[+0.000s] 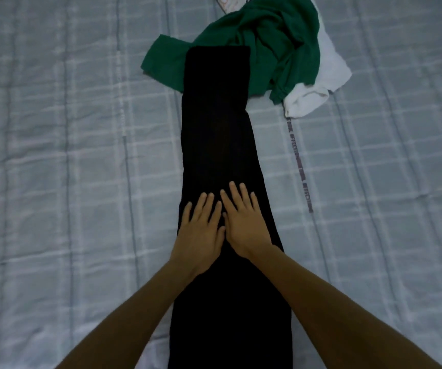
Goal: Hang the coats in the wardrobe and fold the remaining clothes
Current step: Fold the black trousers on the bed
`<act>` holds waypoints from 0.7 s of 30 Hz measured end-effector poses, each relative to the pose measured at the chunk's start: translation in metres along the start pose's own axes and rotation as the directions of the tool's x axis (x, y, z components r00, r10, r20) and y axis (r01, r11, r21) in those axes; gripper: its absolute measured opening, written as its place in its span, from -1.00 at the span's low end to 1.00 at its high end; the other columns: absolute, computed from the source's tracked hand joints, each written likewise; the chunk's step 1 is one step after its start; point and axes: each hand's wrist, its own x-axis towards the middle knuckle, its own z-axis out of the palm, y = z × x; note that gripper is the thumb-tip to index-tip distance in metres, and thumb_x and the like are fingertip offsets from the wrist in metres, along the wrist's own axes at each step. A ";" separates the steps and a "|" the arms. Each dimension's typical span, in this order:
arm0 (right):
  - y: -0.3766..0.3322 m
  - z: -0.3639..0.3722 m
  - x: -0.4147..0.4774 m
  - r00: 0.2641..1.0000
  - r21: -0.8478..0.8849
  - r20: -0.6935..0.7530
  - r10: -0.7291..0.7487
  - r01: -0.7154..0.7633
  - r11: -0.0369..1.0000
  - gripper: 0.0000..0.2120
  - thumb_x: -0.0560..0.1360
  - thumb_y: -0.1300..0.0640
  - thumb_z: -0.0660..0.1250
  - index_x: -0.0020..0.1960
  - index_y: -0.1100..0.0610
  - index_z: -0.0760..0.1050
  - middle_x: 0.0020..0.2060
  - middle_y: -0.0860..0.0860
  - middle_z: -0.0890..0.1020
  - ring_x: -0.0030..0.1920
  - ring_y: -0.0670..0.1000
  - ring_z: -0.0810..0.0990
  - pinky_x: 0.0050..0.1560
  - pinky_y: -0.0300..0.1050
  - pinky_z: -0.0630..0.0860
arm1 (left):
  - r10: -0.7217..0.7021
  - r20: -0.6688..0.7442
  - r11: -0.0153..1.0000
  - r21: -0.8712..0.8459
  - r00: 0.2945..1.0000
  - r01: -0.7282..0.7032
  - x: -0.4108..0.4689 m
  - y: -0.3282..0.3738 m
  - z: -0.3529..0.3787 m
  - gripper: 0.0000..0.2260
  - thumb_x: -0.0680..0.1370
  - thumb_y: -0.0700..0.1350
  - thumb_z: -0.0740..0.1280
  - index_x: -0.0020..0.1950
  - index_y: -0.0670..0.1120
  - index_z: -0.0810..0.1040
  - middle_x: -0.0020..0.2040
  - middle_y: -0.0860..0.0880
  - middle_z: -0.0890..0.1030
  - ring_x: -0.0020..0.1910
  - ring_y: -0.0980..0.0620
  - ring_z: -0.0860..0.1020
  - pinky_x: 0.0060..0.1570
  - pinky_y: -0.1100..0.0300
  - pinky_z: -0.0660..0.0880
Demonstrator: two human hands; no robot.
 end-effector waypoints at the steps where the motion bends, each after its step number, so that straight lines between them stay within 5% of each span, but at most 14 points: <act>1: -0.005 0.004 -0.019 1.000 0.010 0.022 0.003 -0.003 1.000 -0.45 0.63 0.08 0.05 0.55 0.11 -0.07 0.54 0.11 -0.10 0.52 0.13 -0.19 0.48 0.05 -0.26 | -0.007 0.027 1.000 0.012 1.000 0.007 -0.018 0.006 0.006 -0.51 0.57 0.03 0.03 0.38 -0.22 0.39 0.41 -0.22 0.37 0.42 -0.16 0.30 0.36 -0.16 0.16; 7: -0.025 0.028 -0.124 0.992 -0.004 0.114 -0.046 0.047 0.999 -0.36 0.59 0.07 0.12 0.55 0.10 -0.13 0.54 0.10 -0.13 0.52 0.10 -0.23 0.43 0.04 -0.36 | -0.075 0.124 0.995 0.068 0.989 0.067 -0.125 0.036 0.039 -0.44 0.53 0.09 0.04 0.46 -0.17 0.28 0.45 -0.23 0.29 0.44 -0.18 0.25 0.37 -0.14 0.18; 10: -0.032 0.040 -0.166 0.992 -0.008 0.116 -0.054 0.055 0.998 -0.43 0.61 0.08 0.11 0.55 0.11 -0.04 0.54 0.11 -0.08 0.53 0.11 -0.18 0.42 0.06 -0.35 | -0.089 0.116 0.994 0.067 0.989 0.081 -0.171 0.051 0.049 -0.45 0.55 0.09 0.03 0.48 -0.14 0.24 0.48 -0.23 0.23 0.47 -0.15 0.13 0.41 -0.12 0.11; 14: -0.039 0.055 -0.223 0.989 -0.035 0.130 -0.077 0.082 0.996 -0.50 0.61 0.03 0.10 0.51 0.13 0.16 0.51 0.14 0.12 0.52 0.14 0.00 0.44 0.11 -0.23 | -0.152 0.155 0.987 0.080 0.976 0.141 -0.227 0.077 0.055 -0.45 0.55 0.10 0.02 0.46 -0.16 0.29 0.47 -0.25 0.24 0.46 -0.18 0.20 0.34 -0.17 0.29; 17: -0.046 0.066 -0.268 0.993 -0.025 0.098 -0.060 0.063 0.998 -0.51 0.54 -0.02 0.06 0.41 0.13 0.36 0.41 0.16 0.36 0.45 0.16 0.25 0.48 0.17 0.01 | -0.119 0.150 0.991 0.072 0.982 0.109 -0.268 0.094 0.061 -0.46 0.57 0.10 0.01 0.46 -0.17 0.29 0.48 -0.25 0.21 0.48 -0.17 0.12 0.40 -0.13 0.15; 21: -0.055 0.081 -0.328 0.995 0.065 0.041 -0.088 0.085 0.994 -0.46 0.54 -0.07 0.04 0.44 0.15 0.30 0.43 0.19 0.32 0.46 0.16 0.22 0.45 0.14 0.04 | 0.051 0.132 0.999 0.001 0.990 -0.051 -0.323 0.099 0.060 -0.48 0.62 0.15 -0.02 0.49 -0.12 0.21 0.50 -0.20 0.18 0.50 -0.14 0.10 0.41 -0.13 0.05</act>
